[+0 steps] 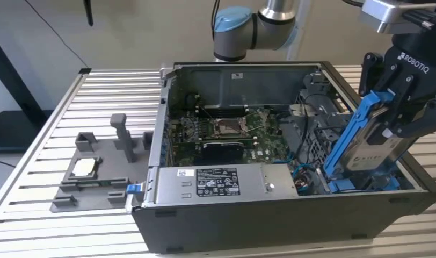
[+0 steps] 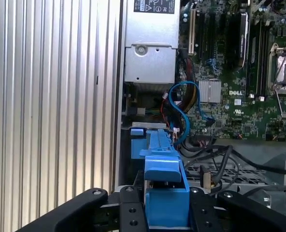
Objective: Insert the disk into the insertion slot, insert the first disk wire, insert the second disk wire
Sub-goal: 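Insert the disk into the insertion slot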
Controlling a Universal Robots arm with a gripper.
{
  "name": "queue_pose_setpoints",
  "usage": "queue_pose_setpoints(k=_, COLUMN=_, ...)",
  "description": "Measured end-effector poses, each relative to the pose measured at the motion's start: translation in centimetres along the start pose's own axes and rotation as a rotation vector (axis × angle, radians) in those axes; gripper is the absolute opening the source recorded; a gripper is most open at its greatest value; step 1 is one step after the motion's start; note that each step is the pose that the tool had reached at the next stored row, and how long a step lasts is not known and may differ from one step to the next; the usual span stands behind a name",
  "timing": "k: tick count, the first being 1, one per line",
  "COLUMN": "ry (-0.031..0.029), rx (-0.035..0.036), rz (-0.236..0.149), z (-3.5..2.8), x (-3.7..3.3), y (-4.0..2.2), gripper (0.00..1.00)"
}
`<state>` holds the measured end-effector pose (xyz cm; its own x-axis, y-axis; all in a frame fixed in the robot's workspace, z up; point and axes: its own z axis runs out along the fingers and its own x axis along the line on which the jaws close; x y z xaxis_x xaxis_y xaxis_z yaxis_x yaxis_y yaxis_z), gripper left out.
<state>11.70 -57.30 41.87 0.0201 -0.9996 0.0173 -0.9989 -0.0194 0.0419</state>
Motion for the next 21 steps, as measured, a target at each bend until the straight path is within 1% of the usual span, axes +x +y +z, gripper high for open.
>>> queue_pose_setpoints(k=3, ry=0.0000, rx=0.0013, rz=0.000, z=0.27, x=-0.04, y=-0.01, gripper=0.33)
queue_pose_setpoints(k=6, ry=-0.0016, rx=0.0029, rz=-0.001, z=0.43, x=-0.05, y=-0.02, gripper=0.33)
queue_pose_setpoints(k=11, ry=-0.0078, rx=0.0034, rz=-0.001, z=0.78, x=-0.11, y=-0.03, gripper=0.33)
queue_pose_setpoints(k=15, ry=-0.0143, rx=0.0035, rz=-0.001, z=1.18, x=-0.12, y=-0.05, gripper=0.33)
queue_pose_setpoints(k=18, ry=-0.0183, rx=0.0035, rz=-0.001, z=1.62, x=-0.13, y=-0.07, gripper=0.33)
queue_pose_setpoints(k=21, ry=-0.0193, rx=0.0036, rz=-0.001, z=2.17, x=-0.14, y=-0.09, gripper=0.33)
